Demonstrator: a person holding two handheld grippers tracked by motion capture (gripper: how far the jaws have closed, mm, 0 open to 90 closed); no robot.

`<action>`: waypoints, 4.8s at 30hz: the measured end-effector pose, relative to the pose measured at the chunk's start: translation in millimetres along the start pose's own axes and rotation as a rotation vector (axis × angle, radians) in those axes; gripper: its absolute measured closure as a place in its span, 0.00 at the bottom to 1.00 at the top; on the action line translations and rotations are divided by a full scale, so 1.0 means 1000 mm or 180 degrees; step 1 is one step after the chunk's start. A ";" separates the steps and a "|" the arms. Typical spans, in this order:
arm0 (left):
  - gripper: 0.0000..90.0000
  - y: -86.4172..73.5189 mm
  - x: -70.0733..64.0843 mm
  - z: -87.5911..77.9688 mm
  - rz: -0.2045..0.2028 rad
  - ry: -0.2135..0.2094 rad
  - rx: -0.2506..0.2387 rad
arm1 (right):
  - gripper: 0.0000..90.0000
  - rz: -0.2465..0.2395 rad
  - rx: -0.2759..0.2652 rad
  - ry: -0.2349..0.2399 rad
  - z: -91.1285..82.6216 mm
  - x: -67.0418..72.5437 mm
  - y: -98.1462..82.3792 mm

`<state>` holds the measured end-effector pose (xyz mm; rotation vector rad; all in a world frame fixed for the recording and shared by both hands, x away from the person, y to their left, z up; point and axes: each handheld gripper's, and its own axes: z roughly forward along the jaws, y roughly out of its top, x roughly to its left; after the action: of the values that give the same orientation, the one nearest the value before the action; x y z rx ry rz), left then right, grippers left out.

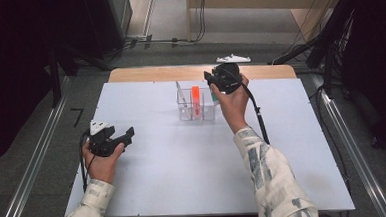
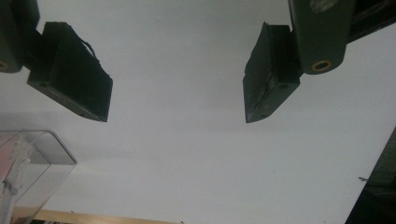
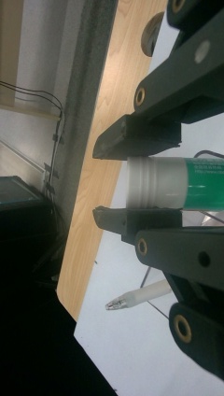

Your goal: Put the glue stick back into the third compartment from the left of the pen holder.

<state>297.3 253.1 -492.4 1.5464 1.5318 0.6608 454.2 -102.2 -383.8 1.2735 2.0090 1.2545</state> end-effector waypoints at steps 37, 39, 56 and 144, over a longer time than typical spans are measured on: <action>0.28 -0.001 0.000 0.000 0.0004 0.0011 0.0020 | 0.71 0.0020 0.0096 0.0049 0.016 0.002 -0.002; 0.28 -0.001 0.001 0.000 0.0007 0.0010 0.0019 | 0.71 0.0016 0.0105 0.0047 0.015 0.001 -0.004; 0.28 -0.002 -0.001 0.001 0.0028 0.0018 0.0038 | 0.70 -0.0036 0.0197 0.0106 0.009 -0.004 -0.024; 0.25 -0.009 -0.014 -0.021 0.0199 0.0018 0.0029 | 0.18 0.0117 0.0470 -0.0586 -0.156 -0.131 -0.170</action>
<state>272.9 243.2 -486.7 1.6060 1.4977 0.6948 320.3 -315.7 -467.3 1.4449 1.9830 0.9800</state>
